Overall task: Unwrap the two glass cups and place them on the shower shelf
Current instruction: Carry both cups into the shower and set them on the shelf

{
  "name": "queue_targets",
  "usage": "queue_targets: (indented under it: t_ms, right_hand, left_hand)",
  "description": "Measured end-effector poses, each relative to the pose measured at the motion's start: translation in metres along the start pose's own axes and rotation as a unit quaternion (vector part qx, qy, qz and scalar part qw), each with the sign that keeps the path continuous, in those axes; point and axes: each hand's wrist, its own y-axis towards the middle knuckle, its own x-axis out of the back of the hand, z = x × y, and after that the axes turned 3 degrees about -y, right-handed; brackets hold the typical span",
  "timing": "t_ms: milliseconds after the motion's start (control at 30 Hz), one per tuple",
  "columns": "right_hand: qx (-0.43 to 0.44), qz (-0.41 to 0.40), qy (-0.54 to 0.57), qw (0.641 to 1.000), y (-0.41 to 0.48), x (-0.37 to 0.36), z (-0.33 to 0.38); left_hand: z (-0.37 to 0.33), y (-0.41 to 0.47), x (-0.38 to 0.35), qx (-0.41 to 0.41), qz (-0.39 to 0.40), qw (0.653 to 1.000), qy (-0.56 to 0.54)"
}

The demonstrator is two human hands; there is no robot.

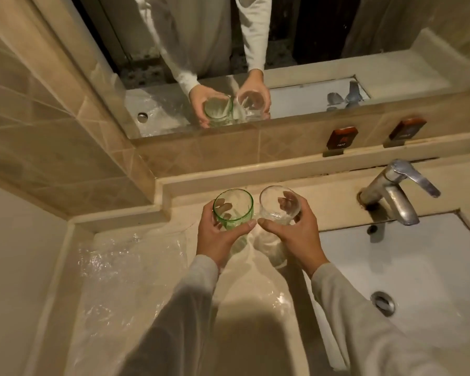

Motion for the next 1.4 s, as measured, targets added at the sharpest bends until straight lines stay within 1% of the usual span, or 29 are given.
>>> queue_targets:
  t_ms: [100,233,467,567,733,900,1000,1067,1200,1400]
  right_hand:
    - [0.011,0.005,0.018,1.0,-0.024,-0.001,0.027]
    - [0.029,-0.019,0.035,0.999,-0.064,-0.005,0.061]
    - [0.029,-0.104,0.111,0.988,-0.161,-0.008,0.104]
    - [0.03,-0.143,0.13,0.981,-0.204,-0.002,0.115]
    - [0.037,-0.198,0.134,0.97,-0.273,0.02,0.123]
    - [0.03,-0.259,0.153,0.953,-0.337,0.064,0.118]
    - [0.038,-0.307,0.175,0.935,-0.381,0.101,0.11]
    - [0.042,-0.341,0.176,0.923,-0.411,0.125,0.105]
    - [0.052,-0.426,0.176,0.886,-0.488,0.187,0.086]
    - [0.059,-0.533,0.18,0.825,-0.613,0.279,0.052]
  left_hand:
    - [-0.025,-0.019,0.01,-0.004,0.029,1.0,-0.004]
    - [-0.055,-0.043,0.028,-0.021,0.07,0.997,-0.008]
    - [-0.101,-0.096,0.056,-0.043,0.172,0.983,-0.043]
    - [-0.112,-0.124,0.058,-0.036,0.216,0.973,-0.077]
    - [-0.116,-0.176,0.044,-0.015,0.313,0.946,-0.086]
    - [-0.104,-0.229,0.007,0.015,0.413,0.906,-0.089]
    - [-0.09,-0.266,-0.028,0.037,0.476,0.875,-0.084]
    - [-0.078,-0.29,-0.054,0.064,0.502,0.859,-0.081]
    - [-0.05,-0.366,-0.12,0.115,0.573,0.808,-0.073]
    - [-0.003,-0.499,-0.214,0.121,0.661,0.74,-0.036]
